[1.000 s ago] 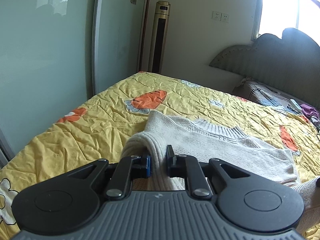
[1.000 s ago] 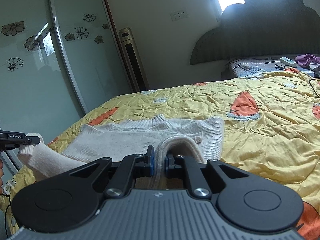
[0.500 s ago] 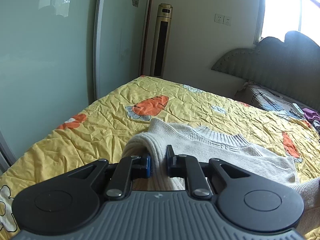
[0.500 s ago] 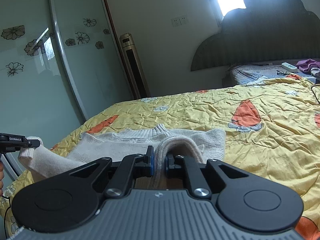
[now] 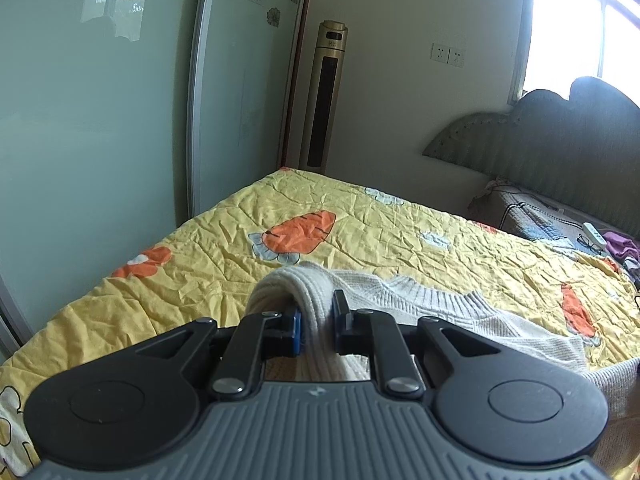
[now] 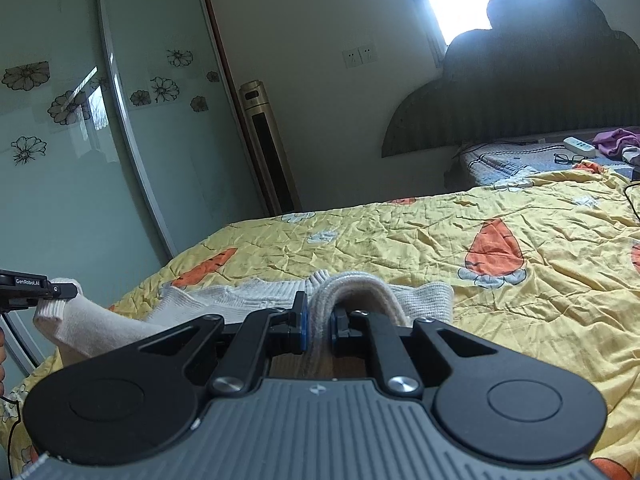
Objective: Fold small clothes
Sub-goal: 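Lift the hem with both grippers and fold it toward the collar, then lower the folded hem onto the sweater and open both grippers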
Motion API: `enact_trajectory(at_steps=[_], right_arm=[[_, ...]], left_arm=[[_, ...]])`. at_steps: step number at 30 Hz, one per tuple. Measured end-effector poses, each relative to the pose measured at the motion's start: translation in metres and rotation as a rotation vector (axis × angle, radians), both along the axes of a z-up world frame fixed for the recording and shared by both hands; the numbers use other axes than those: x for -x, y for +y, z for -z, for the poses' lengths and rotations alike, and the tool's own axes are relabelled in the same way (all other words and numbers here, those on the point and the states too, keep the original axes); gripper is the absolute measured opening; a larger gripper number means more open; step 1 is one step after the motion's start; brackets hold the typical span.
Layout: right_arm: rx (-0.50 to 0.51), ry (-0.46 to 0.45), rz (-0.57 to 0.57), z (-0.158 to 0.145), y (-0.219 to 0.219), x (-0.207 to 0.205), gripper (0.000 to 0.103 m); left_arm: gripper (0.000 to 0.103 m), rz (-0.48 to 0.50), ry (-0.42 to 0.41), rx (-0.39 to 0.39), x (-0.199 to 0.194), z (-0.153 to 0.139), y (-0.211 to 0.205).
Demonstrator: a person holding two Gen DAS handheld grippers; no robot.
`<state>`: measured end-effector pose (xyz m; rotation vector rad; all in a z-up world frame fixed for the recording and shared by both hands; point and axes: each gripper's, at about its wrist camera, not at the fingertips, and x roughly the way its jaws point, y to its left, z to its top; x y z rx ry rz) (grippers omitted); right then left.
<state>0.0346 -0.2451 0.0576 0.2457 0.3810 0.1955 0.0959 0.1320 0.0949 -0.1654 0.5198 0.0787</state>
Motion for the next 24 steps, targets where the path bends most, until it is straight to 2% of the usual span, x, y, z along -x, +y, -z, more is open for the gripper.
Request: enact_trajectory(at_steps=[9,15,24], right_arm=[[-0.005,-0.014,0.020,-0.004,-0.005,-0.021,0.015],[-0.002,-0.012,0.028,-0.005,-0.010,-0.052,0.015],[-0.005,0.022,0.042,0.009,-0.013,-0.104,0.015]], left_arm=[[0.014,0.006,-0.023,-0.017,-0.025,-0.010,-0.009],[0.014,0.011,-0.021,-0.049,-0.053,-0.016,-0.017],[0.014,0.007,0.066,-0.061,-0.116,0.002,-0.021]])
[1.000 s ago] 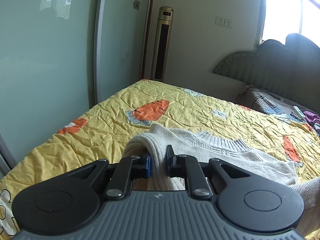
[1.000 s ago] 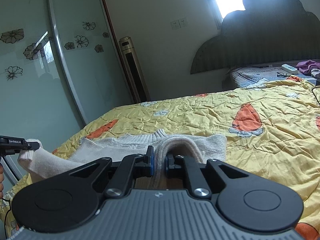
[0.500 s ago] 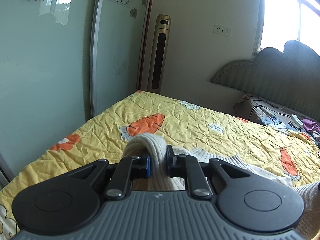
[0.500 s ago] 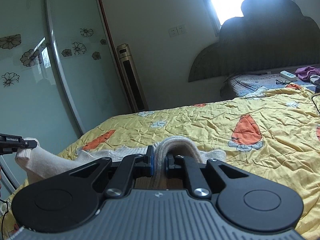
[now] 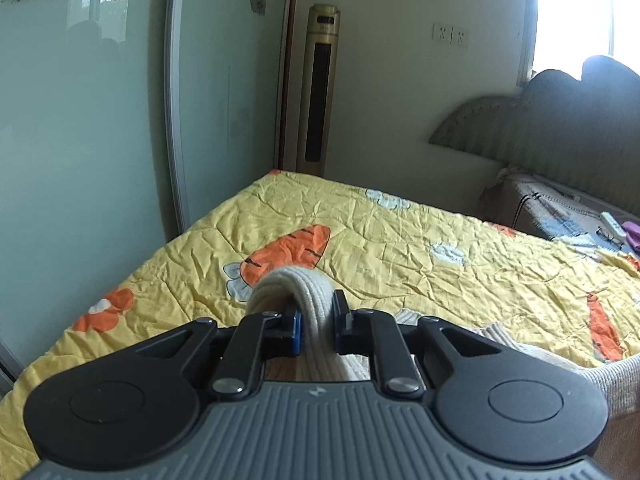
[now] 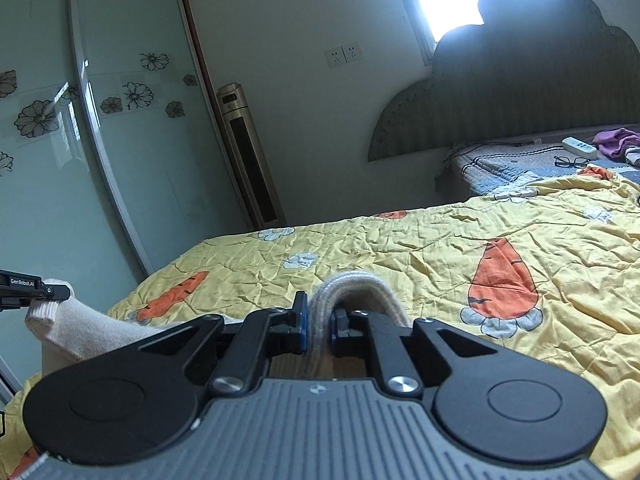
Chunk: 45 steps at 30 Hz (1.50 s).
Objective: Fold small clothes
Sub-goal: 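Lower the folded hem onto the sweater and open both grippers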
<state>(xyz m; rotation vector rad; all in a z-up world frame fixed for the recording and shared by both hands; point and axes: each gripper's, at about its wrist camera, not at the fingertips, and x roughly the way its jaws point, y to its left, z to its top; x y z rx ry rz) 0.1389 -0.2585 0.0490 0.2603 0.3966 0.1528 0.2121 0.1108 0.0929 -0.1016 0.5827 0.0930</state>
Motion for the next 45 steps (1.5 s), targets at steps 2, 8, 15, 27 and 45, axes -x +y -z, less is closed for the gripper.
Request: enact_trajectory(at_steps=[2,8,15,27,45], right_arm=[[-0.005,0.019,0.004,0.006,-0.001,-0.010,0.015],[-0.030,0.077,0.010,0.025,-0.004,-0.036,0.015],[-0.039,0.128,0.013,0.042,-0.008,-0.053,0.015],[-0.075,0.210,0.018,0.056,-0.017,-0.073,0.016],[-0.096,0.261,0.035,0.062,-0.018,-0.100,0.071]], left_arm=[[0.014,-0.002,0.016,-0.015,-0.011,0.009,-0.002],[0.014,-0.010,0.079,-0.034,-0.037,0.035,-0.003],[0.014,-0.018,0.131,-0.044,-0.055,0.056,-0.001],[0.016,-0.005,0.212,-0.018,-0.077,0.073,0.004],[0.036,-0.088,0.264,0.687,-0.099,0.074,0.090]])
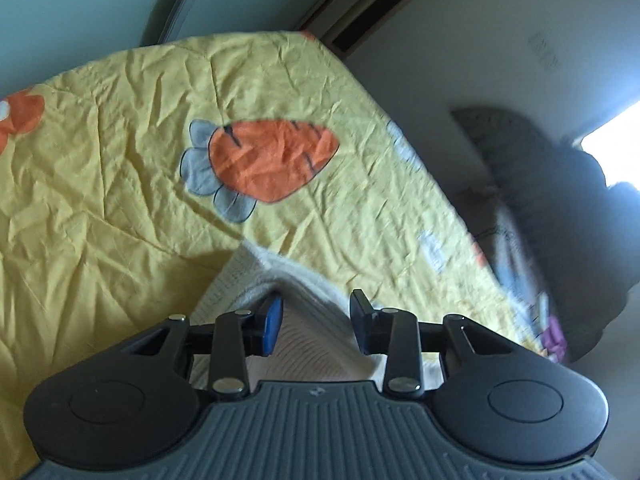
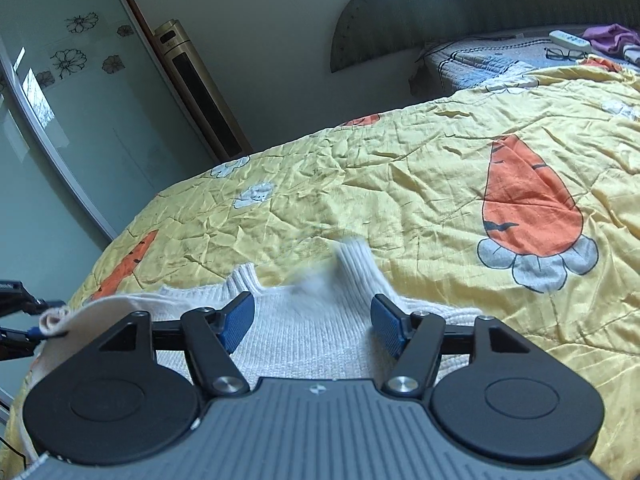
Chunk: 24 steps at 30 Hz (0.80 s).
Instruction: Fold small clothes
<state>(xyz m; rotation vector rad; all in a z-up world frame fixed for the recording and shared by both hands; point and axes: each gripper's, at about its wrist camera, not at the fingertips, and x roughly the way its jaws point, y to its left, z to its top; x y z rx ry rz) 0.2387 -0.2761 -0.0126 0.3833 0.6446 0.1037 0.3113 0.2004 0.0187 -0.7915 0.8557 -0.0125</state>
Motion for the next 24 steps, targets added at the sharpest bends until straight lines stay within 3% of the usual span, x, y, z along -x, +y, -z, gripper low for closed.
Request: enact_trajectory(at_steps=[1,4,5,7,10,13,15,17,19,21,24], right_arm=[[0.007,-0.009,0.010,-0.001,0.000,0.002,0.071],[0.042,-0.045,0.005,-0.010,0.006,0.011,0.073],[0.060,-0.056,-0.017,-0.012,0.011,0.014,0.073],[0.116,-0.074,-0.100,-0.018,0.030,0.019,0.074],[0.227,-0.083,-0.256,-0.019,0.069,0.028,0.077],[0.386,-0.067,-0.354,-0.010,0.108,0.034,0.084],[0.518,-0.027,-0.363,0.003,0.126,0.031,0.089],[0.546,-0.015,-0.335,0.013,0.127,0.027,0.097],[0.483,0.001,-0.279,0.008,0.119,0.029,0.097],[0.462,-0.045,-0.267,0.001,0.118,0.041,0.096],[0.522,-0.063,-0.302,0.006,0.128,0.048,0.098]], left_arm=[[0.040,-0.019,-0.034,-0.012,0.004,-0.006,0.002],[0.068,-0.093,-0.141,-0.129,0.018,-0.031,0.007],[0.071,-0.099,-0.170,-0.182,0.021,-0.040,0.006],[0.071,-0.049,-0.178,-0.290,0.021,-0.049,-0.003],[0.071,0.107,-0.132,-0.480,0.022,-0.041,-0.035],[0.071,0.246,-0.116,-0.743,0.033,-0.016,-0.078],[0.071,0.289,-0.053,-0.902,0.036,0.010,-0.097],[0.074,0.283,0.009,-0.912,0.031,0.036,-0.094],[0.079,0.225,-0.025,-0.827,0.035,0.039,-0.078],[0.079,0.209,-0.020,-0.771,0.039,0.038,-0.069],[0.083,0.199,-0.030,-0.779,0.041,0.042,-0.070]])
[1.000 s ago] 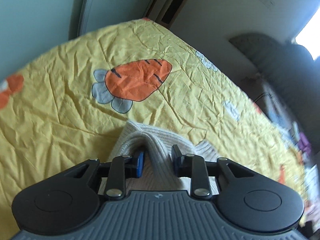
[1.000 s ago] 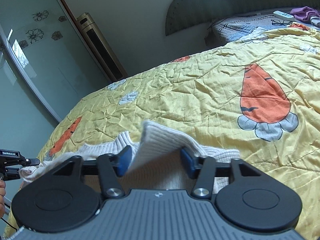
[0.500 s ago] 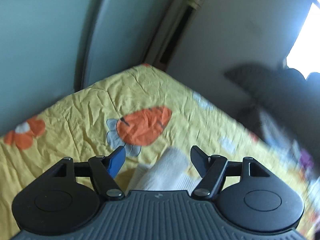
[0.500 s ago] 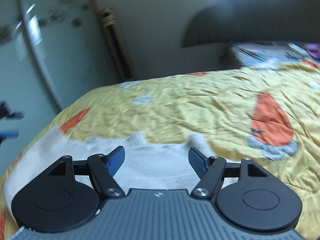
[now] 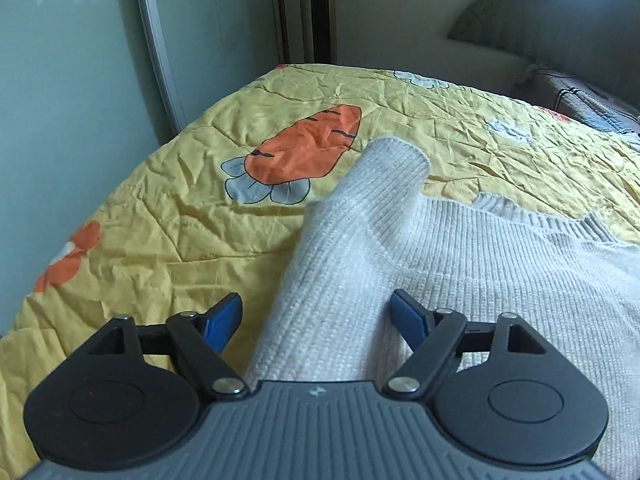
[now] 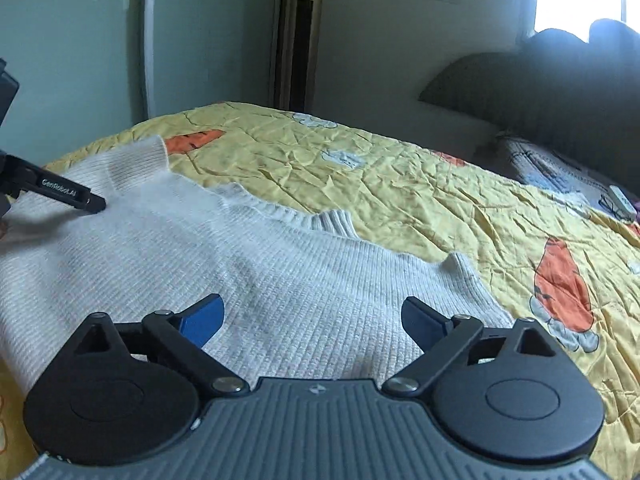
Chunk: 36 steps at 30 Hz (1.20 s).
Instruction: Fold small clothes
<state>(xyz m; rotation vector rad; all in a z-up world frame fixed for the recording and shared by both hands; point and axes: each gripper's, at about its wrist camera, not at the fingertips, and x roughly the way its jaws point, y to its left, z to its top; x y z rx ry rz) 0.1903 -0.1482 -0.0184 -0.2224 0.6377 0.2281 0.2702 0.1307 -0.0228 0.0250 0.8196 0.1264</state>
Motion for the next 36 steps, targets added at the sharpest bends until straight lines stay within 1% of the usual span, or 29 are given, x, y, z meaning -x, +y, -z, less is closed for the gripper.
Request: enact_trajectory(at_steps=[2,4,6,13,20,24,27,28,30,32,34,36], right_arm=[[0.038,0.016,0.003,0.013,0.005,-0.003,0.100],[-0.021,0.000,0.026,0.018,-0.001,-0.003,0.103],[-0.064,-0.002,0.030,0.021,-0.007,-0.003,0.103],[-0.067,-0.050,0.032,0.028,-0.007,0.005,0.103],[-0.061,-0.069,0.040,0.029,-0.006,0.008,0.103],[-0.058,-0.059,0.050,0.028,-0.004,0.009,0.103],[-0.042,-0.006,0.071,0.021,-0.002,0.005,0.103],[-0.029,0.007,0.082,0.018,0.001,0.006,0.103],[-0.012,-0.003,0.105,0.013,0.007,0.012,0.103],[-0.003,-0.040,0.085,0.008,0.017,0.025,0.103],[0.014,-0.077,0.025,0.004,0.035,0.042,0.103],[0.063,-0.124,-0.050,-0.001,0.059,0.060,0.103]], left_arm=[[0.085,-0.004,-0.013,-0.024,0.003,0.001,-0.005],[0.087,-0.006,-0.030,-0.045,0.004,0.002,-0.009],[0.088,-0.003,-0.046,-0.055,0.005,0.004,-0.010],[0.095,-0.027,-0.051,0.006,0.004,0.007,0.000],[0.096,-0.022,-0.065,0.015,0.005,0.009,0.002],[0.096,-0.022,-0.056,0.028,0.005,0.008,0.003],[0.096,0.007,-0.016,0.044,0.004,-0.004,0.010],[0.096,0.021,-0.022,0.047,0.005,-0.010,0.014],[0.096,0.027,-0.061,0.032,0.011,-0.023,0.026],[0.096,0.035,-0.075,0.020,0.011,-0.033,0.042],[0.096,0.064,-0.048,0.072,0.006,-0.035,0.059],[0.096,0.091,-0.004,0.160,-0.001,-0.031,0.076]])
